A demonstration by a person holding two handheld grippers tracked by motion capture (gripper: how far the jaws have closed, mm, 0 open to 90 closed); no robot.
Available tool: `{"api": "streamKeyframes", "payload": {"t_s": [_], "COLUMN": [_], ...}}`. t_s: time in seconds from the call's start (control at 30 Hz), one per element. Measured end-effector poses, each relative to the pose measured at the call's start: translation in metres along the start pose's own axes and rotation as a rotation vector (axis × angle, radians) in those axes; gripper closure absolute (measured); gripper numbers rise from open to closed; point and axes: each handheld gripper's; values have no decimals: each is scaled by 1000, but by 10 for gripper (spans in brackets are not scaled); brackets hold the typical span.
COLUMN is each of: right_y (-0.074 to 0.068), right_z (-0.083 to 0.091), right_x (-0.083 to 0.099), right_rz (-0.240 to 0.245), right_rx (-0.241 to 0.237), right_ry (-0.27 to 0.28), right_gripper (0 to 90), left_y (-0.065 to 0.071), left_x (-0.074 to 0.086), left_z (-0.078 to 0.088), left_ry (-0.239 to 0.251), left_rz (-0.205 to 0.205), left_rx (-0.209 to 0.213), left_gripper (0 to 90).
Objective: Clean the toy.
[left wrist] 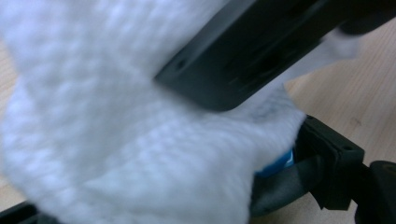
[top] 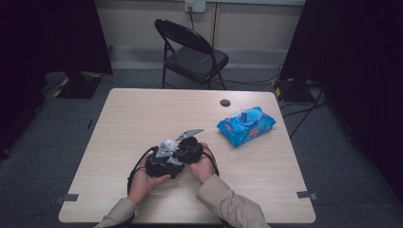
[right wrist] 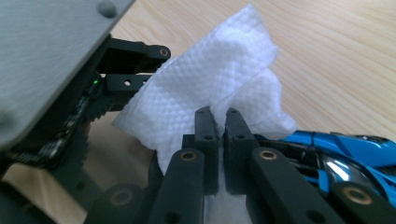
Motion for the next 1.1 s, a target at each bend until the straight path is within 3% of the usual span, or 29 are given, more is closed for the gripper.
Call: {"api": "streamKeyframes", "payload": {"t_s": [0.17,0.3,0.6,0.73,0.83,0.9,1.1], "right_y": [1,1,9,10,15,20,27], "right_z": [-12,-14,-13,-11,-8,-8,-6], "right_x": [1,-2,-1,-1,-1,1,3], "right_rz": [3,21,-18,-1,-9,-42,-49], "right_rx": [-21,-6,-15,1,25,9,41], "right_ry": [-14,-32,-22,-24,-21,-7,-5], "right_gripper": [867,869,874,877,877,877,877], "left_y": [0,0,0,0,0,0,0], "left_x": [0,0,0,0,0,0,0], "left_z": [0,0,0,0,0,0,0], "left_ry": [1,1,1,1,2,1,2], "left_rz": [-1,-1,3,2,0,0,0], "left_rx": [-2,-3,0,0,1,-1,1], "left_gripper": [242,242,243,243,243,243,243]}}
Point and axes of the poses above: each handheld gripper's, and its own axes: z roughly backward along the jaws, x roughly out of its underside, y roughly to its right, and after that the axes turned 10 degrees about z, right-handed
